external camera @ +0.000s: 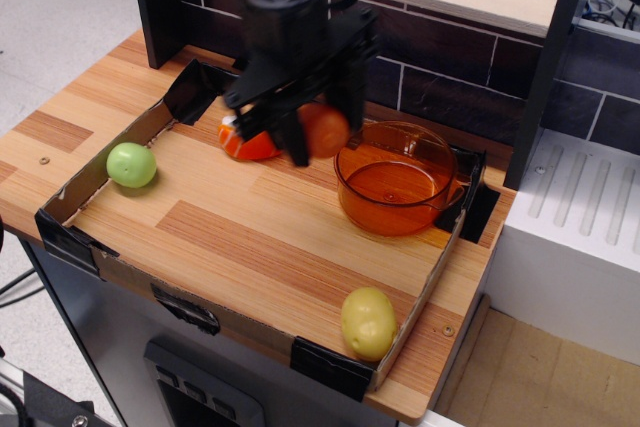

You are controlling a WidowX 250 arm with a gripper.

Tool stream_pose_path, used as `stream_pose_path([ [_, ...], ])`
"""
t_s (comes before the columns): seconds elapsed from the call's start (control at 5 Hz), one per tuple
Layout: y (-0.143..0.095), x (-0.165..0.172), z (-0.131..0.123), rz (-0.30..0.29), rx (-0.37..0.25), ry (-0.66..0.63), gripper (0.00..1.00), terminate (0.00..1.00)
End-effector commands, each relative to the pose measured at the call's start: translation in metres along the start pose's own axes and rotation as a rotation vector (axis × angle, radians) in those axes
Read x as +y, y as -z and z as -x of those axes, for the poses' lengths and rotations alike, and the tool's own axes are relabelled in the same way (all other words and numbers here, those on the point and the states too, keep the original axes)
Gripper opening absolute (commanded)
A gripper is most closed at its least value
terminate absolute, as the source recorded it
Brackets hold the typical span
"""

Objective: Take carrot out of pot

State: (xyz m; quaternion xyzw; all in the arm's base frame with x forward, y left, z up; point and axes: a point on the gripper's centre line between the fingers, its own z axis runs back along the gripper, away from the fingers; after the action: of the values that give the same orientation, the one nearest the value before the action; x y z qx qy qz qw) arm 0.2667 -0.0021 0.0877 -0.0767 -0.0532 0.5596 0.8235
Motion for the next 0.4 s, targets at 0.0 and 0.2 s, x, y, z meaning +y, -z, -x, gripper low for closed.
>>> stream_pose_path([
  [0.0,0.013,0.023,-0.022,-0.054,-0.032,0.051,0.0,0.0],
  [0.2,0.032,0.034,-0.028,-0.111,-0.076,0.047,0.0,0.0],
])
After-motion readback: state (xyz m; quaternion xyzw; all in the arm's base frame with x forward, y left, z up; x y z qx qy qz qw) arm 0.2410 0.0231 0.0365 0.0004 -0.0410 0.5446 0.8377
